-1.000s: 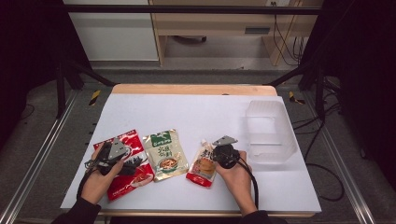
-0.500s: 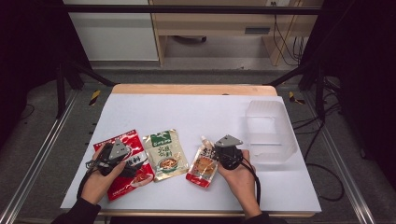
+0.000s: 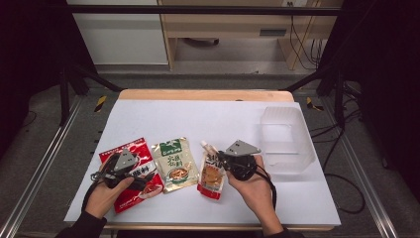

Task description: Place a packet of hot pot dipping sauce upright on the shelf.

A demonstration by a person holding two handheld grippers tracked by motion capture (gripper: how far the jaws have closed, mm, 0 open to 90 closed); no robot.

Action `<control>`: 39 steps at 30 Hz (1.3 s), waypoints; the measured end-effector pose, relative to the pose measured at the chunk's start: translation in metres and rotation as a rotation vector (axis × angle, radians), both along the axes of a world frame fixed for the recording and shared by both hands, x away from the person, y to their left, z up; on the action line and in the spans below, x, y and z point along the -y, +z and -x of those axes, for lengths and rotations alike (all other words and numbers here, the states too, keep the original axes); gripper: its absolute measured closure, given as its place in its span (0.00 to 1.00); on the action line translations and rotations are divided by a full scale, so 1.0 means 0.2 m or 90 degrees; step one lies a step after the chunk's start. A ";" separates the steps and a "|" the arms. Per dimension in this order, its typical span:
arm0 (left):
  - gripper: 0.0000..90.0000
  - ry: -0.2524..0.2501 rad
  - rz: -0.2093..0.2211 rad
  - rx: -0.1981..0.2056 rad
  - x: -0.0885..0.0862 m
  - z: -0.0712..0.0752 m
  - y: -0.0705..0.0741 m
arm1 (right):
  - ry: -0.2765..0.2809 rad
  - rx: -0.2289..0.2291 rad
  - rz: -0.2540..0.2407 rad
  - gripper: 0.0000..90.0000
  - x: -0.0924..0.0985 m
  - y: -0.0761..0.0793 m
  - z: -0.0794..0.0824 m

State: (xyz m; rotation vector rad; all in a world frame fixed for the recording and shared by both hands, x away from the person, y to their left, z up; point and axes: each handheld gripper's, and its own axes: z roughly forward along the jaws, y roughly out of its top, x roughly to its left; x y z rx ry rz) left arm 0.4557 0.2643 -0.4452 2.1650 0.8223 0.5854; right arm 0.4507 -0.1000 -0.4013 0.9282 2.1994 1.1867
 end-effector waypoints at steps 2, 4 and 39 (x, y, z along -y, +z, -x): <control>0.07 -0.009 0.009 0.001 0.01 0.01 0.01 | 0.021 0.004 -0.008 0.99 -0.02 0.03 0.01; 0.08 -0.022 0.012 0.002 0.02 0.02 0.02 | 0.057 0.011 -0.013 0.99 -0.05 0.06 0.03; 0.26 -0.212 0.034 -0.025 0.30 -0.09 0.33 | 0.193 0.025 -0.007 0.99 -0.24 0.23 0.01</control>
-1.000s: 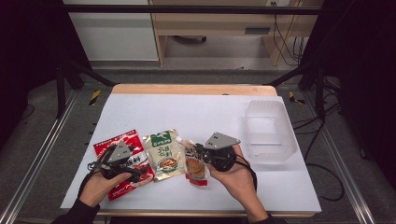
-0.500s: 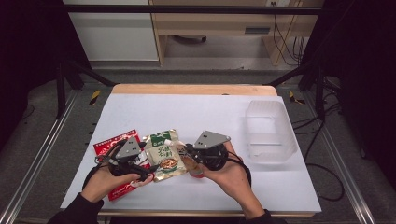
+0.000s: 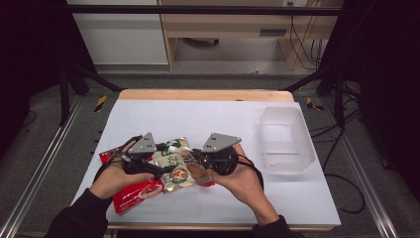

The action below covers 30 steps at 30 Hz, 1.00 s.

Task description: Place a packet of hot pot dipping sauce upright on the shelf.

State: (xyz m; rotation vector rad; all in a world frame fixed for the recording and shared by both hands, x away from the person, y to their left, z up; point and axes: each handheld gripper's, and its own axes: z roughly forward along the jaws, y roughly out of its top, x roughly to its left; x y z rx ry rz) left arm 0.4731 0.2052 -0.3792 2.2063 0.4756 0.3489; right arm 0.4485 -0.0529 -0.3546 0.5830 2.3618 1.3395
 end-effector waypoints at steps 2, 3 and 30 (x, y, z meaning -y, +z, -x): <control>0.27 -0.008 -0.014 0.003 0.01 -0.01 0.02 | 0.003 0.001 0.002 0.99 -0.01 0.00 0.00; 0.29 -0.012 -0.018 0.003 0.01 -0.02 0.02 | 0.005 0.003 0.003 0.99 -0.01 0.01 0.00; 0.78 -0.059 -0.006 -0.016 0.02 -0.05 0.13 | 0.025 0.001 0.000 0.99 -0.06 0.02 -0.02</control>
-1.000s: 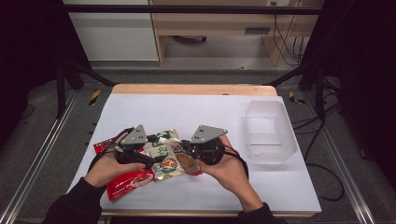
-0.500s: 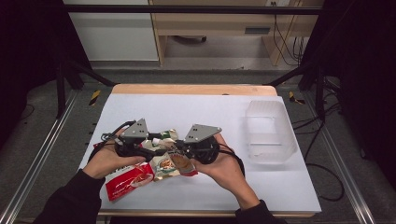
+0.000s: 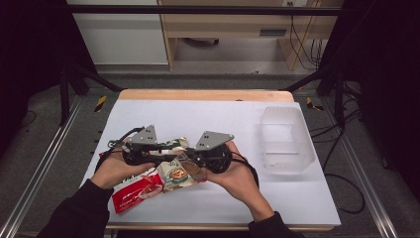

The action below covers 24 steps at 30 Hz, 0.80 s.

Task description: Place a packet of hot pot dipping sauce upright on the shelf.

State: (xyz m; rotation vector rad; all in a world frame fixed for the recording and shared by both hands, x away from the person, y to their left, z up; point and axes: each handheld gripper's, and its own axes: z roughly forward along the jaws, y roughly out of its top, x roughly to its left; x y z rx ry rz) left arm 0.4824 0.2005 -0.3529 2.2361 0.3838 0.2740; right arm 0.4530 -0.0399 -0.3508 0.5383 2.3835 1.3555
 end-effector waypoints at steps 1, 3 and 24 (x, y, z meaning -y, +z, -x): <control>0.78 -0.002 -0.001 0.004 0.01 0.00 0.02 | -0.002 -0.004 -0.004 0.99 0.01 0.00 -0.01; 0.79 -0.005 -0.005 0.011 0.03 0.01 0.04 | -0.005 -0.007 -0.006 0.99 0.03 0.01 -0.01; 0.81 -0.037 -0.066 0.033 0.17 0.03 0.17 | -0.012 -0.025 0.029 0.93 0.12 0.02 -0.03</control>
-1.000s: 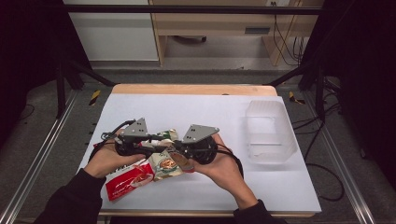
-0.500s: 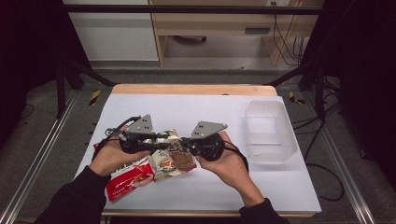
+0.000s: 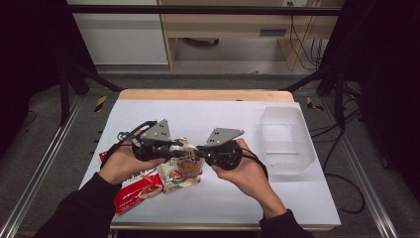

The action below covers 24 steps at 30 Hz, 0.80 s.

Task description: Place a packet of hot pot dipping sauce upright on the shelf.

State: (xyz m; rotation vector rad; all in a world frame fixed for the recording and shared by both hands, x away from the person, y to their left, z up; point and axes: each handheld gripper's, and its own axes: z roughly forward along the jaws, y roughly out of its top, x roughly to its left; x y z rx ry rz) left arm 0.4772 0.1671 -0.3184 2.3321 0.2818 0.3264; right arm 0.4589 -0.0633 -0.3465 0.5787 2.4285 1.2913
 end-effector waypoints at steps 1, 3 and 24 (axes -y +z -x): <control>0.81 -0.005 -0.007 0.000 0.01 0.00 0.00 | 0.000 0.000 0.000 0.93 0.00 0.00 0.00; 0.81 -0.009 -0.016 0.003 0.02 0.01 0.01 | 0.003 0.000 0.007 0.90 0.01 0.00 0.00; 0.81 -0.045 -0.036 0.006 0.03 0.02 0.02 | 0.102 0.035 0.218 0.40 -0.06 0.11 -0.03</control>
